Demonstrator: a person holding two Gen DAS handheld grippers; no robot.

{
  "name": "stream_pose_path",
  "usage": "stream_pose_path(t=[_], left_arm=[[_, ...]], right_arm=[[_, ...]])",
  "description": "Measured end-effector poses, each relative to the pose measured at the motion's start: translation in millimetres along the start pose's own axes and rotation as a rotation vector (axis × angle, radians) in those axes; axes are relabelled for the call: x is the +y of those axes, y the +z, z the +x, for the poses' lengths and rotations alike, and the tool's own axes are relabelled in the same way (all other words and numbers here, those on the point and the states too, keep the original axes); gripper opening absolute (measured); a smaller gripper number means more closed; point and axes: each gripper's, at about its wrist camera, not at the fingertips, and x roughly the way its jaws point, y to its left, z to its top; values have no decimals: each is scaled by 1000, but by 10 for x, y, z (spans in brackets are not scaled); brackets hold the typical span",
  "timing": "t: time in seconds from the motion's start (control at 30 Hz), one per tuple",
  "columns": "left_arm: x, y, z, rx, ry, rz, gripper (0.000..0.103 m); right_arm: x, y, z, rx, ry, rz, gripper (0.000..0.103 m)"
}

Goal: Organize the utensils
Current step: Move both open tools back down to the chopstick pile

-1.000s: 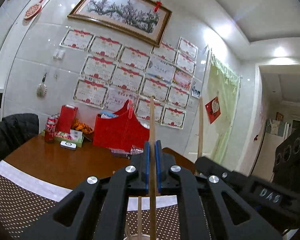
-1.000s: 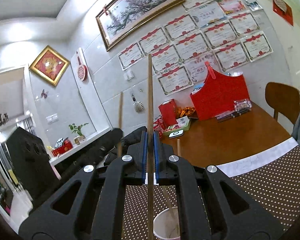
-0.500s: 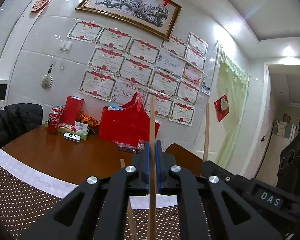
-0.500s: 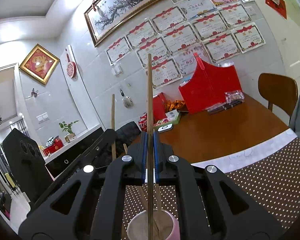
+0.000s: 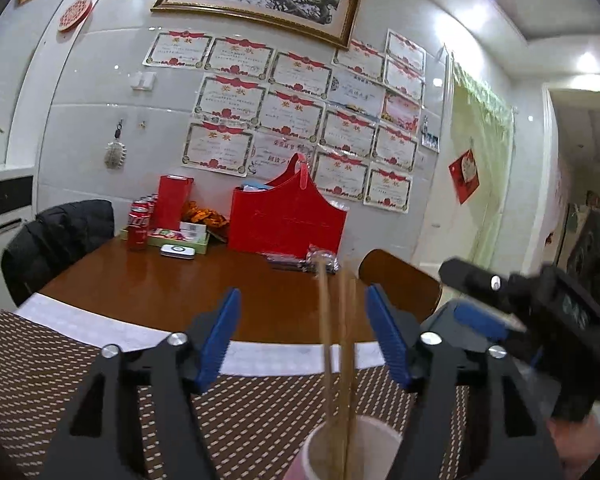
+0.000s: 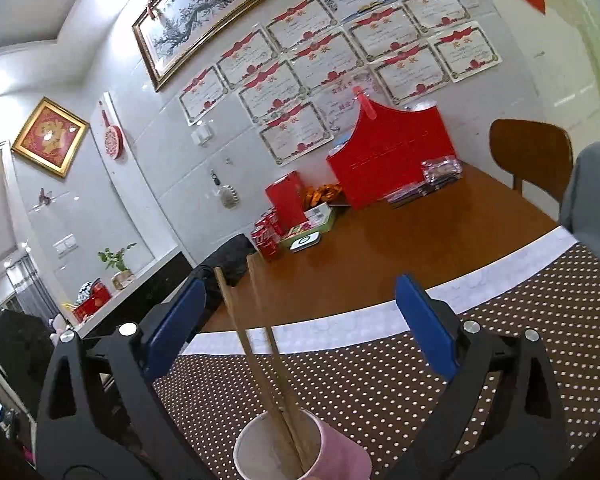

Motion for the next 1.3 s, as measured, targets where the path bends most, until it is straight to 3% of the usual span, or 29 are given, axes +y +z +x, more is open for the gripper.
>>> stream_pose_path(t=[0.5,0.87,1.3], left_arm=[[79,23,-656,92,104,116,75],[140,-68,-1045,138,120,150,75],[238,-480,-1222,246,118,155,75]], right_arm=[[393,137,-327,0,-55,-54,97],[644,-191,-739,84,-164,-184,97],[614,-629,-891,155,-179,-200,97]])
